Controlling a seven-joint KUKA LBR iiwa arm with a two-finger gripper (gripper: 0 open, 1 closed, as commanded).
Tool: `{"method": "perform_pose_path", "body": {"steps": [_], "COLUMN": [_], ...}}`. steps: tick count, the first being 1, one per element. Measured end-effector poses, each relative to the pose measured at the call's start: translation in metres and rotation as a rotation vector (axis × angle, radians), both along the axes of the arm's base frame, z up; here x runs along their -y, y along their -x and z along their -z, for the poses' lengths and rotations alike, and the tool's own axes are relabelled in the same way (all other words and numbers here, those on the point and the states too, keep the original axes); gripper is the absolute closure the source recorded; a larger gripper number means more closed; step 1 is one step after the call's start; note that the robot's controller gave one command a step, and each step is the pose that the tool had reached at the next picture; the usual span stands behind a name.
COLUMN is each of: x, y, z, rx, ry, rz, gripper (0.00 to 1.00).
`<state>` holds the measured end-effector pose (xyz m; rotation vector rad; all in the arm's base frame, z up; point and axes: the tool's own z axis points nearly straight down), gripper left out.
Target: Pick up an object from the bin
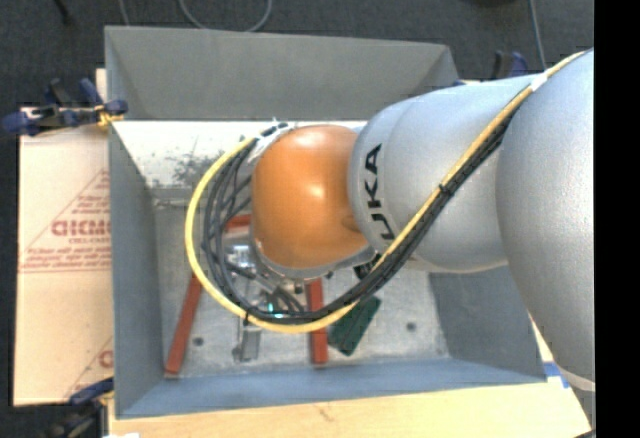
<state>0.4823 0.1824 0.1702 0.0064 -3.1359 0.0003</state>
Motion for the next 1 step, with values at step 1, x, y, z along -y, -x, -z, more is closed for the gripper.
{"method": "perform_pose_path", "body": {"steps": [1], "x": [0.0008], "y": [-0.0022], "z": [-0.004], "rx": [0.008], "ry": [-0.002], "rz": [0.005], "gripper": [1.0]}}
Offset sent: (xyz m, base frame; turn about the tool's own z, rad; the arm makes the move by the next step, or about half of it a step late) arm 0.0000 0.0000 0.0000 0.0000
